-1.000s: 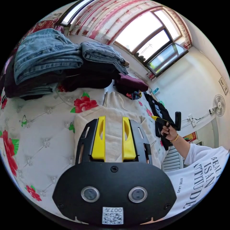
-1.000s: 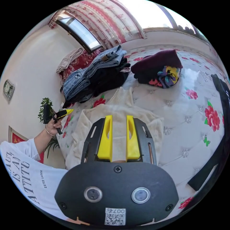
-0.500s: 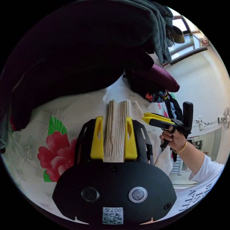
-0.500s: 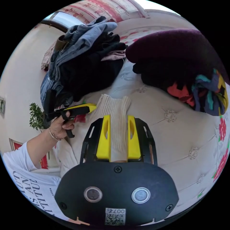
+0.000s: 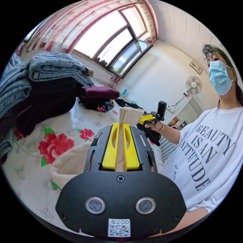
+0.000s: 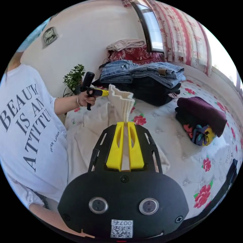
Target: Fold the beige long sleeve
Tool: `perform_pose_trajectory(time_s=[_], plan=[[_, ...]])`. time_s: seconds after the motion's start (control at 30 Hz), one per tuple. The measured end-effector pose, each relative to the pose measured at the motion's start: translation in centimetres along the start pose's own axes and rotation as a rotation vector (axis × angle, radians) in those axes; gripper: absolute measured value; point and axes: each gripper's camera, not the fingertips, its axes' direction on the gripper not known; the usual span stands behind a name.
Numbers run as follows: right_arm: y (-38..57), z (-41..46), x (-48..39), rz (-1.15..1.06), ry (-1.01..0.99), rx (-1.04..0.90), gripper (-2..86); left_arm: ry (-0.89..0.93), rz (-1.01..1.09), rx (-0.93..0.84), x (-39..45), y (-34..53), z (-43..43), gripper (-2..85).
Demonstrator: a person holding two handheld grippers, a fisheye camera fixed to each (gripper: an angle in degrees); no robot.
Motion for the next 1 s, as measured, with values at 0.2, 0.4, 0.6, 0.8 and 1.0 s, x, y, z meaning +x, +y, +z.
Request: perform_pose_trajectory(time_s=[0.2,0.4,0.6,0.8,1.0], plan=[[7.3,6.3,-6.1,0.223,-0.006,-0.176,0.1,-0.140,-0.172,-0.378,3.8,9.4,6.2,4.0],[5.4,5.6,-7.7,0.304,0.082,-0.053,1.3,-0.205,-0.195,-0.184,7.2,7.0,3.9,5.8],[1.3,10.9,-5.6,0.323,0.127,-0.216,2.2,-0.181,-0.325,-0.451,4.3,4.4,12.5,5.2],[5.2,4.8,-5.0,0.575,0.109,-0.035,2.8,-0.233,-0.348,-0.215,8.3,7.0,6.1,4.9],[17.3,-5.7,-8.6,0.742,0.193,0.001,5.7,-0.446,-0.444,-0.206,14.2,18.1,-3.4,6.2]])
